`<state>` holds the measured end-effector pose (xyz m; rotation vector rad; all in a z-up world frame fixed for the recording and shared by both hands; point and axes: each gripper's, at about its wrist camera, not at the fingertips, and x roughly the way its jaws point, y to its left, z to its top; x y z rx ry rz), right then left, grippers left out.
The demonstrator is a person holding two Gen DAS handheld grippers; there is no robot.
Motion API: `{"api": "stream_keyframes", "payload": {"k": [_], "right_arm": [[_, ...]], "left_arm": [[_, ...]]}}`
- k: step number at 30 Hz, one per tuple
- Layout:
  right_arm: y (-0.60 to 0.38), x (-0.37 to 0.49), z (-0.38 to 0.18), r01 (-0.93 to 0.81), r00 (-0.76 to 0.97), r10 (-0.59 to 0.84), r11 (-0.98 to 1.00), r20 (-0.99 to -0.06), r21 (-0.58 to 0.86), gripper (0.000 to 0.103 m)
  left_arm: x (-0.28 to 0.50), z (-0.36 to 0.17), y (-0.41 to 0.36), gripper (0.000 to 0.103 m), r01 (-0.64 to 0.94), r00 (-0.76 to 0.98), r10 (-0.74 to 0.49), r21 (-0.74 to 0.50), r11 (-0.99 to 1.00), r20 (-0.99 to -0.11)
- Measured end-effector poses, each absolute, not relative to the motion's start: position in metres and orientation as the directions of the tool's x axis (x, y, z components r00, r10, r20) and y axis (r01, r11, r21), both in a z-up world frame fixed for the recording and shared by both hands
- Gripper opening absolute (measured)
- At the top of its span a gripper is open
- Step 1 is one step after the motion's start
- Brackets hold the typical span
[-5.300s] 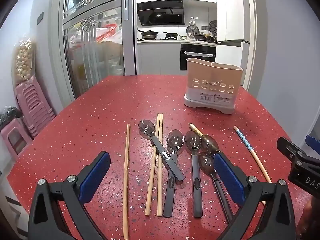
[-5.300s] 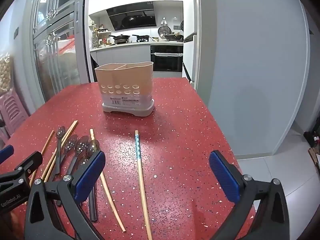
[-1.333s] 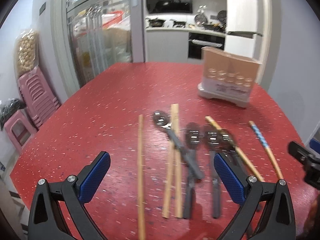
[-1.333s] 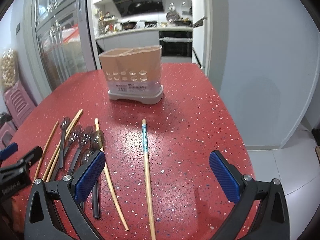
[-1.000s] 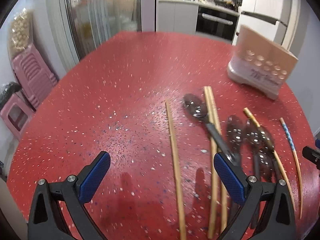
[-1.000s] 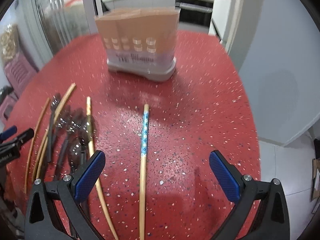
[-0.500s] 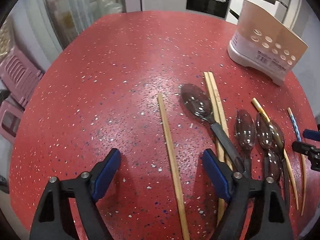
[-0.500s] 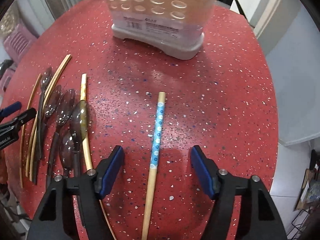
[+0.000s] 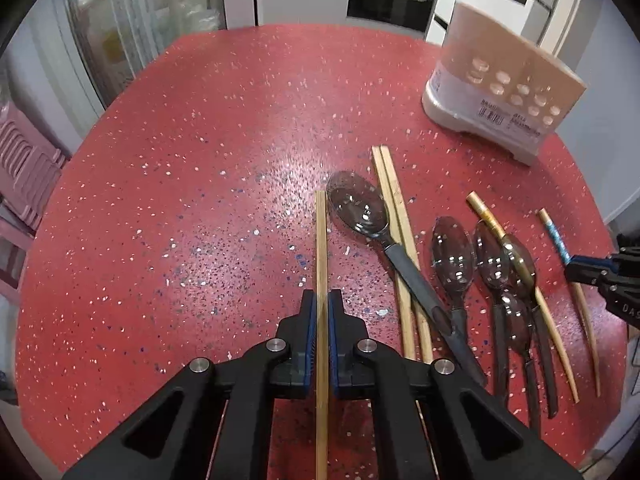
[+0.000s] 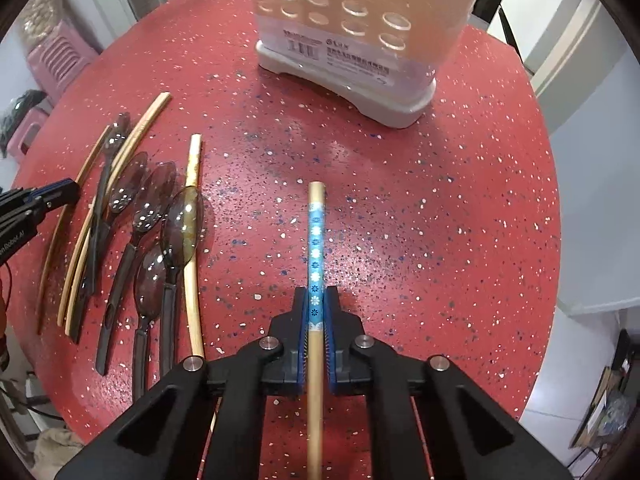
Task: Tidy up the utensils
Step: 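Grasp the blue-patterned chopstick with the right gripper while the left grasps a plain wooden chopstick, then lift both held chopsticks and carry them over the beige utensil holder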
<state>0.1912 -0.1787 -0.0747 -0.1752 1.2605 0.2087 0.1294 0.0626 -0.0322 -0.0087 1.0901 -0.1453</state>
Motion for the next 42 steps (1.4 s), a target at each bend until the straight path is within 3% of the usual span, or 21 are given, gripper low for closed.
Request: {"api": "stream_keyframes", "payload": {"k": [18,29,42], "right_arm": [[-0.209,0.171,0.051,-0.285,0.524,0.343,0.933,-0.780,0.219,0.008],[-0.226,0.221,0.133,-0.274,0.674,0.355,0.934,-0.648,0.227,0.008],[-0.239,0.258,0.190,-0.275,0.736,0.335,0.942,-0.588,0.192,0.008]], "left_arm": [[0.125,0.106,0.057,0.031,0.162,0.694,-0.272,-0.224,0.961,-0.666],[0.172,0.192,0.022,0.031,0.261,0.773,-0.355,-0.246,0.933,-0.525],[0.232,0.246,-0.009,0.031,0.308,0.820,-0.370,-0.209,0.928,-0.436]]}}
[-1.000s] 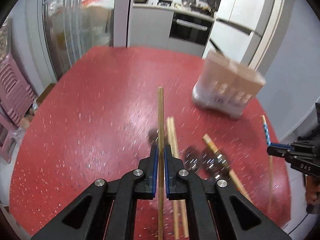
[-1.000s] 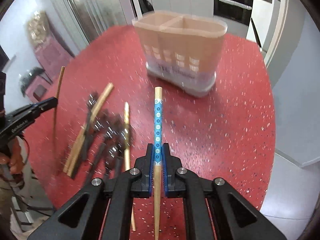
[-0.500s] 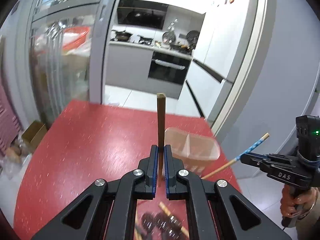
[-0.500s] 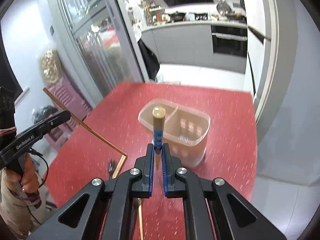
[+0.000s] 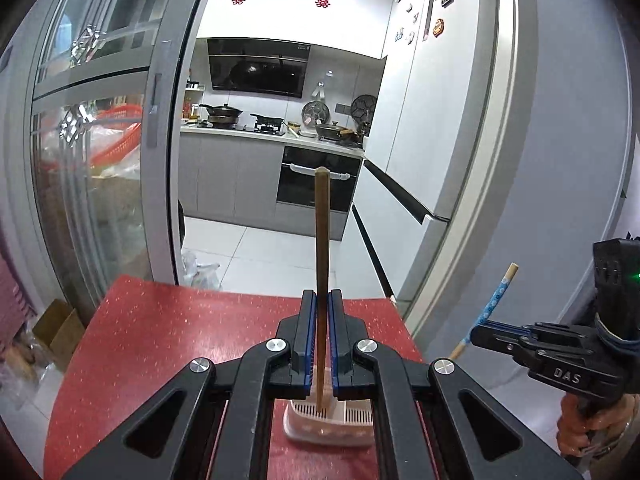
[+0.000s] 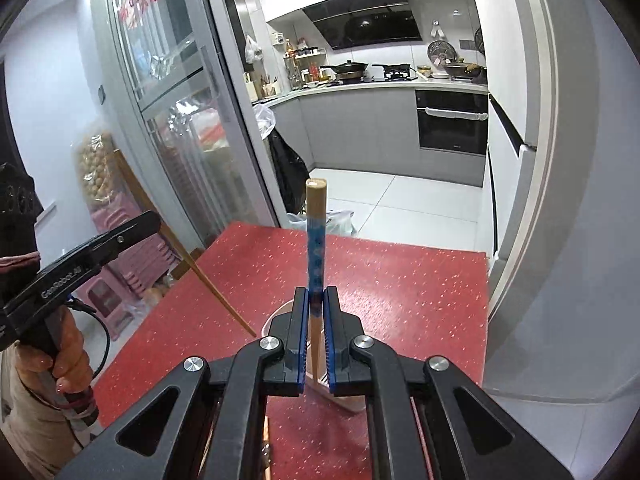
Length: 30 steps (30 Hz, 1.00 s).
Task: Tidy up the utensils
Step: 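Lift both held chopsticks and carry them over the beige utensil holder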
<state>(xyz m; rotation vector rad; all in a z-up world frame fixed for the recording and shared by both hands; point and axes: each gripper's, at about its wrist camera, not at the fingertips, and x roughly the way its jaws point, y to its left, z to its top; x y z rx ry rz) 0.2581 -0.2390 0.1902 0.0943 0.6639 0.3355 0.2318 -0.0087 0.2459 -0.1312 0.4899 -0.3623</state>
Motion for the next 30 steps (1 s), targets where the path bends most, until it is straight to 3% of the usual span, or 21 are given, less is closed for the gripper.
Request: {"api": "stream_keyframes", "payload": {"k": [13,30], "right_arm": [[-0.256,0.299,0.167,-0.214,0.730,0.306,0.952,-0.612,0.221,0.008],[-0.247,0.308,0.175,-0.232,0.745,0.305,0.952,-0.594,0.198,0.008]], "left_arm": [[0.285,0.184,-0.045,0.031,0.299,0.775,-0.342,-0.169,0.939,-0.532],[0.300,0.154,-0.056,0.031,0.280,0.733,-0.313,-0.152,0.948,-0.603]]}}
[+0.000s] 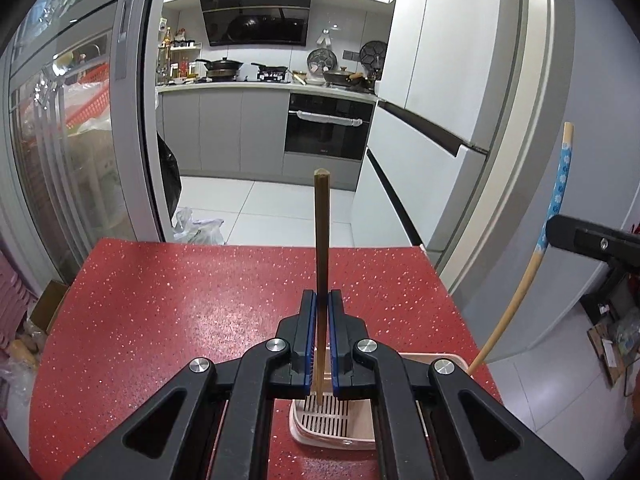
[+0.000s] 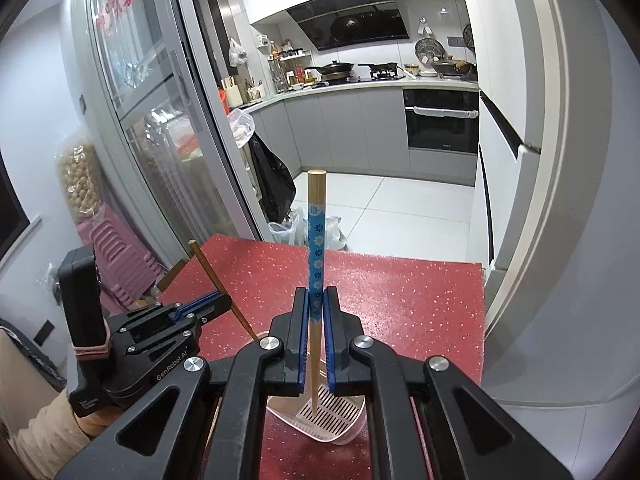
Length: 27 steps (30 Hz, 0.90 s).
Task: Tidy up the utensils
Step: 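Lift both held chopsticks and carry them over the beige utensil holder, then lower both chopsticks into the beige holder and open both grippers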
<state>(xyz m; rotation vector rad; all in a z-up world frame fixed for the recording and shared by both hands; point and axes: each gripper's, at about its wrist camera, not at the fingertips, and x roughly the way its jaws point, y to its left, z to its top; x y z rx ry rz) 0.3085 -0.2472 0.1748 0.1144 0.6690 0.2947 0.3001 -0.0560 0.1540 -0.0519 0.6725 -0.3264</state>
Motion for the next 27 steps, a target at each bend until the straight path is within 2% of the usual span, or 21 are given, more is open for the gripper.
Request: {"api": "stream_keyframes", "payload": {"k": [10,27], "right_arm": [[-0.250,0.339,0.099,-0.174,0.664,0.308,0.950,-0.681,0.259,0.008],[-0.265,0.347,0.069,-0.131,0.630,0.325,0.940,-0.706,0.316,0.008]], "left_arm": [[0.304,0.124,-0.063,0.032,0.264,0.728,-0.256,-0.085,0.961,-0.636],[0.301,0.101,-0.061,0.032,0.229,0.696,-0.201,-0.053,0.972,-0.690]]}}
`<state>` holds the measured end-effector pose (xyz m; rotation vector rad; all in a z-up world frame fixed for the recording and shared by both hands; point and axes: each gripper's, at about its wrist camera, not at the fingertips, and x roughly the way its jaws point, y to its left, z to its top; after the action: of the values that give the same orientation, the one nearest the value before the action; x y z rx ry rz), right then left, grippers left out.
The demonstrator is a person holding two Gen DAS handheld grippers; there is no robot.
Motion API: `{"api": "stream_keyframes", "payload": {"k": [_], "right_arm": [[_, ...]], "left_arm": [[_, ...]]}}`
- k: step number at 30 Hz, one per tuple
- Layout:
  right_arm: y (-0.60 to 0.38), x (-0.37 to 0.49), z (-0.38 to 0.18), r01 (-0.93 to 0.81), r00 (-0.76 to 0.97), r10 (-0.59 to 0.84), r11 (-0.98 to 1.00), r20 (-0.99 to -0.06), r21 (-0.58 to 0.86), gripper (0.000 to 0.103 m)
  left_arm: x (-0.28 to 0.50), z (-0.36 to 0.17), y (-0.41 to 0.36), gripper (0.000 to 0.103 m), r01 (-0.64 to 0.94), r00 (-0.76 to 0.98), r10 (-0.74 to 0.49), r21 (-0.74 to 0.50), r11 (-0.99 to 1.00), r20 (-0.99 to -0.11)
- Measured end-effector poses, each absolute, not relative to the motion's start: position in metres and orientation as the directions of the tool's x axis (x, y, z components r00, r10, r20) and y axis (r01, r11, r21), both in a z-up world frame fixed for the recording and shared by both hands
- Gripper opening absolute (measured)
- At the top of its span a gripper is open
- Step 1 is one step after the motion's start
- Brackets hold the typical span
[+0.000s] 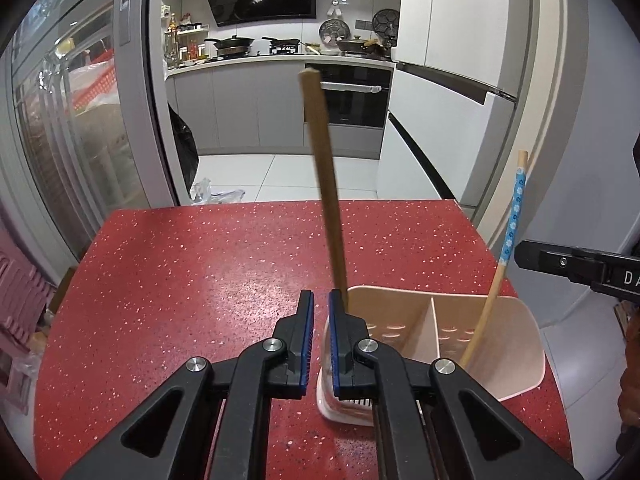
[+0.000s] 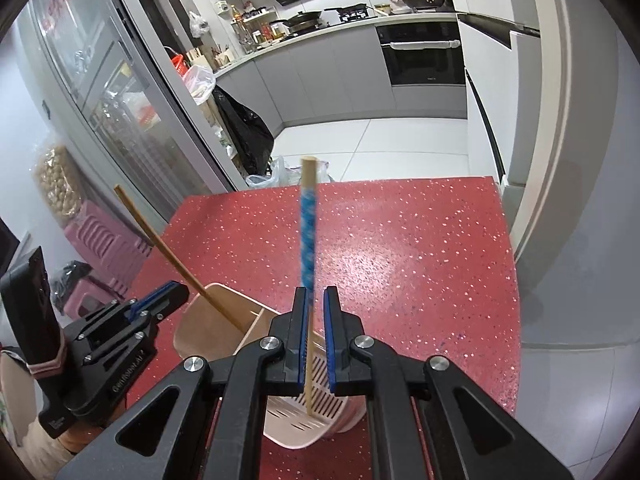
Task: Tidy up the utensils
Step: 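Lower both chopsticks into the beige holder and open both grippers, then move both grippers back down to the remaining utensils on the table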
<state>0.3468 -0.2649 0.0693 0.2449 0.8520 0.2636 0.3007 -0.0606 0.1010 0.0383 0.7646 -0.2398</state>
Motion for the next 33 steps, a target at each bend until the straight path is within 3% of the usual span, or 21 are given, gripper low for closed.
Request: {"api": "stream_keyframes", "payload": {"k": [6,8,10,15,16,17,19,21,26,33], "right_arm": [[-0.271,0.335,0.070,-0.112,0.630,0.342,0.929,-0.697,0.354,0.014],[-0.271,0.325,0.073,-0.113,0.638,0.341,0.928,-0.690,0.354,0.021],[-0.270,0.312,0.077,-0.122,0.650,0.345,0.927,-0.677,0.355,0.039],[-0.260,0.277,0.079,-0.146,0.655,0.376,0.914,-0.656,0.378,0.053],[-0.258,0.271,0.077,-0.150,0.651,0.383,0.911,-0.655,0.383,0.059],[-0.255,0.263,0.075,-0.155,0.645,0.391,0.909,-0.657,0.388,0.062],[-0.249,0.249,0.068,-0.163,0.631,0.400,0.906,-0.665,0.390,0.076],[-0.244,0.238,0.061,-0.170,0.616,0.406,0.905,-0.675,0.389,0.080],[-0.230,0.211,0.032,-0.167,0.555,0.398,0.913,-0.730,0.371,0.080],[-0.208,0.178,-0.028,-0.147,0.435,0.349,0.937,-0.830,0.316,0.080]], "left_arm": [[0.291,0.100,-0.050,0.032,0.216,0.689,-0.199,-0.066,0.974,-0.697],[0.284,0.101,-0.043,0.032,0.210,0.690,-0.206,-0.081,0.974,-0.694],[0.274,0.102,-0.034,0.032,0.199,0.694,-0.211,-0.098,0.975,-0.688],[0.246,0.098,-0.010,0.036,0.172,0.686,-0.230,-0.153,0.973,-0.691],[0.239,0.096,-0.005,0.083,0.162,0.685,-0.228,-0.161,0.974,-0.692],[0.233,0.094,-0.001,0.103,0.145,0.686,-0.214,-0.158,0.977,-0.696],[0.217,0.089,0.007,0.103,0.101,0.721,-0.163,-0.130,0.986,-0.674],[0.207,0.081,0.010,0.103,0.105,0.716,-0.152,-0.111,0.988,-0.681],[0.182,0.045,0.026,0.103,0.058,0.696,-0.088,-0.066,0.996,-0.713],[0.152,-0.018,0.052,0.103,-0.012,0.563,-0.050,-0.069,0.998,-0.825]]}}
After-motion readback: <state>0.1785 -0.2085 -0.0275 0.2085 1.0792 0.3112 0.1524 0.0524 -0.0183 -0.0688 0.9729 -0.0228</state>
